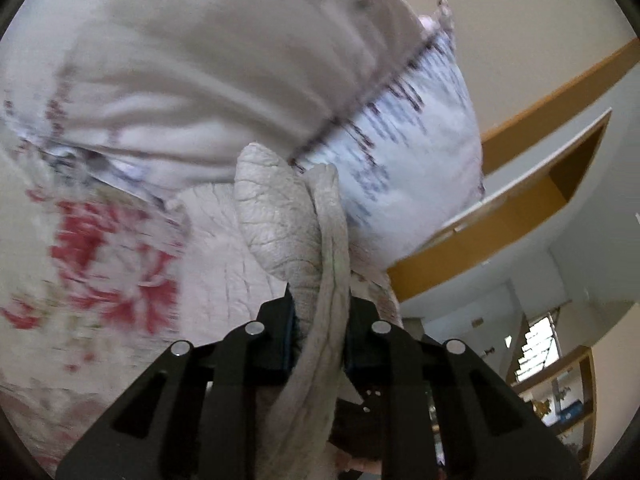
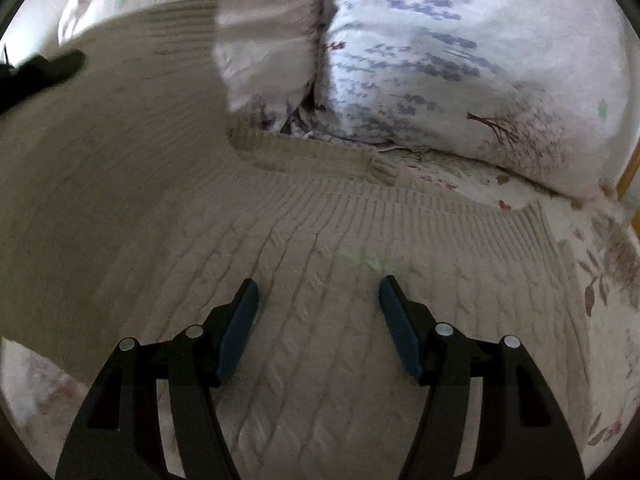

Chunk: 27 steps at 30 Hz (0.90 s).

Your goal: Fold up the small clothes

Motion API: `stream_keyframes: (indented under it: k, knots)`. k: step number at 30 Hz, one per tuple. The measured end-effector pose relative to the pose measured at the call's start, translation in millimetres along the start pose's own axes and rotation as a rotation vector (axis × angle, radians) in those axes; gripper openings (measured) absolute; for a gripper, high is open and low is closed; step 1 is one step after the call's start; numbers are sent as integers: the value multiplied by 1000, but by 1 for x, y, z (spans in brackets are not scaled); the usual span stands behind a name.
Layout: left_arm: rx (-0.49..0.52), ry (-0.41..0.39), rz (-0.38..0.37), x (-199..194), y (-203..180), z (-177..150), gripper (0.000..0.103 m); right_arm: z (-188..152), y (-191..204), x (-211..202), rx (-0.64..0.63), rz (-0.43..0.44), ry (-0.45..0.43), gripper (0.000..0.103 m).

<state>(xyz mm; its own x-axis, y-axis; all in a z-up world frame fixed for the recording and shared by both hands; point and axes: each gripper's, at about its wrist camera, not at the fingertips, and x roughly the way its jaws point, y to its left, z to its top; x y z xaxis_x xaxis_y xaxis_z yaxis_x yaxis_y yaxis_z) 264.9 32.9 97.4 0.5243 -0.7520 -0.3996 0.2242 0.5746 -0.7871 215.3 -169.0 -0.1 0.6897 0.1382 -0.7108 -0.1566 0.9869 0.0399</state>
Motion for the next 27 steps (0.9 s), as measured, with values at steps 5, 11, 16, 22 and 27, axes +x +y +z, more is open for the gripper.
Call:
stream_keyframes:
  k: [5,11,16,22,27]
  knots:
    - [22,48,-44,36,-27,-10,17,-14,-56,-35,193,54,-87,65]
    - [76,133,-81,96,-64,-42,17,-27,-128,-66,385,77,-130,65]
    - [68,305,-52,163,-64,-77,25,-37,-172,-78,529,92,-133,65]
    - [128,331,-151,137,-73,-82,67,-46,-201,-88,658,216,-134,65]
    - [196,131,69,73,-54,-62,85,-41,-206,-81,713,410,-76,65]
